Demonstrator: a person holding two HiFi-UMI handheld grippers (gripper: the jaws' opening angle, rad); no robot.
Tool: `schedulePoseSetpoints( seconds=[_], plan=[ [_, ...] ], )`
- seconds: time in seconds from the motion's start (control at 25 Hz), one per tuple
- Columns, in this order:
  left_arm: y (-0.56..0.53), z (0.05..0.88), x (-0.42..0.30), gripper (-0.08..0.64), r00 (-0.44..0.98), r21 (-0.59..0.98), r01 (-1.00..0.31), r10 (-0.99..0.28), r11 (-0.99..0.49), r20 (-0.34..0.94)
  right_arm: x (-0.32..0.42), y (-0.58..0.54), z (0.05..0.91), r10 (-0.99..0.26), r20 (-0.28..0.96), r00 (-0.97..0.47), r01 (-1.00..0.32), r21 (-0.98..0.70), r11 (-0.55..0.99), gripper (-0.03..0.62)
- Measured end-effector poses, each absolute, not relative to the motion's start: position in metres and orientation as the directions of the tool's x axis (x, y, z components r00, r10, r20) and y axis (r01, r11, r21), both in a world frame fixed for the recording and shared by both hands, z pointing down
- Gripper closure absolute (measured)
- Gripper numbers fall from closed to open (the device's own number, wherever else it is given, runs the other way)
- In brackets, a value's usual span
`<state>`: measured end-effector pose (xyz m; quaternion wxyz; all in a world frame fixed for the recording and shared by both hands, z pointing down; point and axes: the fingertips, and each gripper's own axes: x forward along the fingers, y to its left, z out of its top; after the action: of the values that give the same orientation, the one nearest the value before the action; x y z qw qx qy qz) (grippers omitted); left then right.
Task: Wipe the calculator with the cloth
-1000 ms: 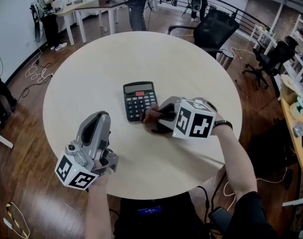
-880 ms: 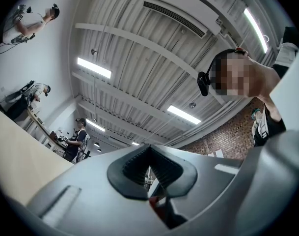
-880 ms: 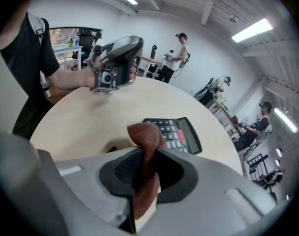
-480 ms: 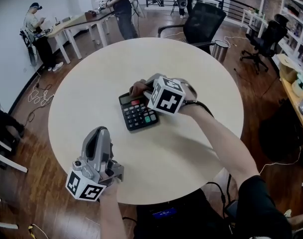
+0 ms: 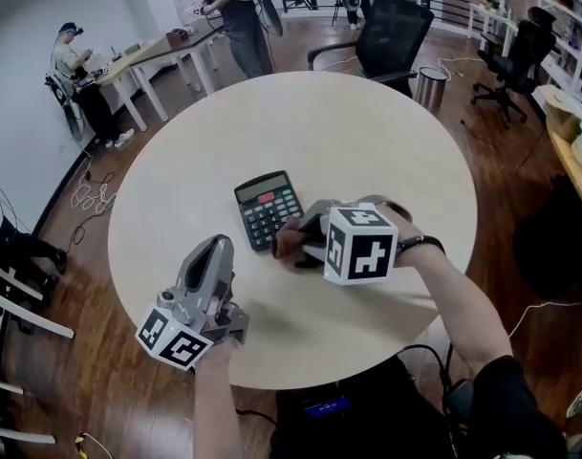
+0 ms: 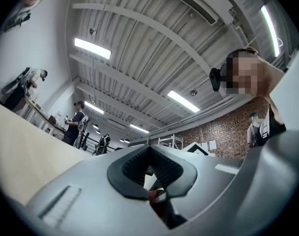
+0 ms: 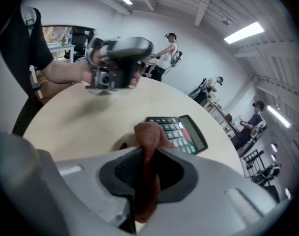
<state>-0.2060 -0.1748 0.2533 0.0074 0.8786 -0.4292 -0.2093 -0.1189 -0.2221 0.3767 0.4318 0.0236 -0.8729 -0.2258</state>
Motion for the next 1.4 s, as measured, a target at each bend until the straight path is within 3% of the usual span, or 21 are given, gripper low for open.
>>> schedulePoseSetpoints(
  seconds=[0.16, 0.32, 0.44, 0.6, 0.8, 1.08, 1.24, 1.4],
  plan=[
    [-0.204, 0.279, -0.204, 0.525, 0.589, 0.255, -0.749, -0.791, -0.612, -0.167, -0.100, -0.185, 0.364, -0.162, 0.685, -0.710, 0.147, 0.369, 0.918, 0.541],
    [-0.240, 0.302, -0.216, 0.285, 0.648, 0.313, -0.729, -0.761, -0.608, 0.031, -0.089, -0.188, 0.335, -0.171, 0.511, -0.842, -0.008, 0.305, 0.952, 0.543],
    [-0.273, 0.309, -0.228, 0.237, 0.681, 0.392, -0.698, -0.725, -0.599, 0.105, -0.080, -0.190, 0.318, -0.158, 0.384, -0.910, -0.068, 0.238, 0.969, 0.541],
    [-0.308, 0.339, -0.228, 0.235, 0.703, 0.503, -0.685, -0.659, -0.527, 0.267, -0.065, -0.193, 0.304, -0.147, 0.271, -0.951, -0.103, 0.167, 0.980, 0.543],
    [-0.341, 0.358, -0.220, 0.225, 0.717, 0.538, -0.688, -0.575, -0.487, 0.395, -0.052, -0.193, 0.296, -0.148, 0.222, -0.964, -0.115, 0.155, 0.981, 0.541],
    [-0.351, 0.383, -0.203, 0.298, 0.708, 0.433, -0.683, -0.389, -0.588, 0.589, -0.034, -0.194, 0.292, -0.142, 0.177, -0.974, -0.119, 0.135, 0.984, 0.541],
    [-0.349, 0.380, -0.199, 0.378, 0.712, 0.413, -0.680, -0.409, -0.606, 0.572, -0.020, -0.195, 0.294, -0.154, 0.174, -0.973, -0.131, 0.135, 0.982, 0.541],
    [-0.342, 0.359, -0.197, 0.457, 0.791, 0.508, -0.611, -0.466, -0.607, 0.396, -0.012, -0.198, 0.294, -0.169, 0.161, -0.972, -0.153, 0.107, 0.982, 0.542]
  ],
)
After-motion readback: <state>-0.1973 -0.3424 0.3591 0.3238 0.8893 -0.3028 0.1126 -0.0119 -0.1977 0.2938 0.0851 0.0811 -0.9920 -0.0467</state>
